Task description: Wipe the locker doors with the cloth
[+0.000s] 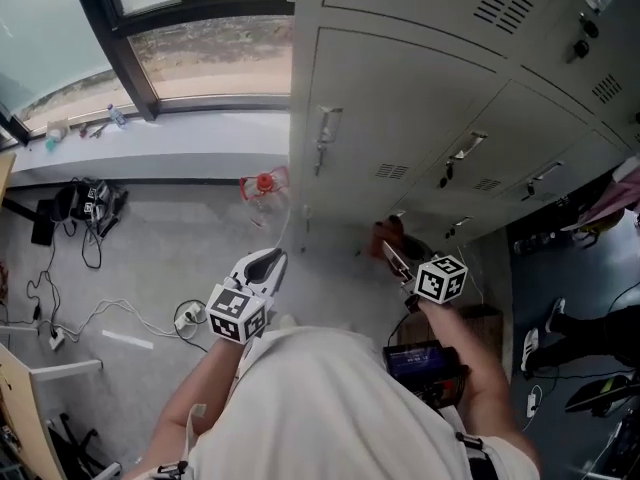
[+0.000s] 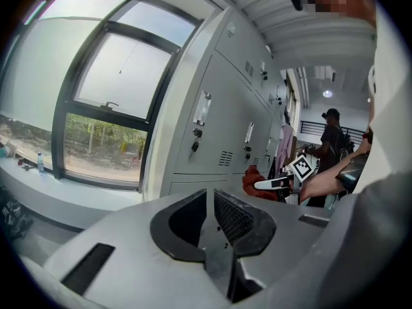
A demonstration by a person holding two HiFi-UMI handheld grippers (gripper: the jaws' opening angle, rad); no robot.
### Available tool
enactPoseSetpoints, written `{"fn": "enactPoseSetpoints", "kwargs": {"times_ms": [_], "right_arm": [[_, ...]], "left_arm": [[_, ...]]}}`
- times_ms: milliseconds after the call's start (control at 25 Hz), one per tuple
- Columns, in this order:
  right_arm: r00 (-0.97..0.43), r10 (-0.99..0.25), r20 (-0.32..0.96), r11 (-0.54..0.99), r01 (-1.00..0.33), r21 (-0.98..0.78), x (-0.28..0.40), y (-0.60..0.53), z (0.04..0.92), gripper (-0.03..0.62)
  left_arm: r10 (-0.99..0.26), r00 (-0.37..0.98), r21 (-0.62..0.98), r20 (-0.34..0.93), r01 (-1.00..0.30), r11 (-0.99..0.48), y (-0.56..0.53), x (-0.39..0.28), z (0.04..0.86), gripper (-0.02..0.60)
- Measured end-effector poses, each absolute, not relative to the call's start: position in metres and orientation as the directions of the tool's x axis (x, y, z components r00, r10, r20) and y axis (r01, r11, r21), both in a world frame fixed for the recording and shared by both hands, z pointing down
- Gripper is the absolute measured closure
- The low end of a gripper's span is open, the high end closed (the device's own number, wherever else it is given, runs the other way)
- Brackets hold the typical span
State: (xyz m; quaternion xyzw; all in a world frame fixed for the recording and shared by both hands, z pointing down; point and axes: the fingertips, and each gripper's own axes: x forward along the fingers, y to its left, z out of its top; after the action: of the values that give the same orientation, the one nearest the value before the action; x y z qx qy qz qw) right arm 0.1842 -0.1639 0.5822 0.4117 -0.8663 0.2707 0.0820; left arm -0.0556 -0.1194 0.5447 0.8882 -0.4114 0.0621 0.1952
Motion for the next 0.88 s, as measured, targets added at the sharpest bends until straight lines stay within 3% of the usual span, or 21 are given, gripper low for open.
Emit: {"fn": "enactPoseSetpoints", "kwargs": {"times_ms": [360, 880], "right_arm": [[-0.725, -0.668, 0.168, 0.64, -0.675, -0.367, 0.217, -0.127, 0.537, 0.477], [-0.746, -0.652, 0.136, 0.689, -0.658, -0.305, 0.24, -0.133, 0.524, 0.477]], "left_arm": [[-0.656, 0.708, 0.276, 0.261, -0.706, -0.652, -0.137, 0.017, 0.532, 0.54], [-0.646, 0.719, 0.25, 0.256, -0.695, -0.674, -0.14, 0.059, 0.524, 0.54]]}}
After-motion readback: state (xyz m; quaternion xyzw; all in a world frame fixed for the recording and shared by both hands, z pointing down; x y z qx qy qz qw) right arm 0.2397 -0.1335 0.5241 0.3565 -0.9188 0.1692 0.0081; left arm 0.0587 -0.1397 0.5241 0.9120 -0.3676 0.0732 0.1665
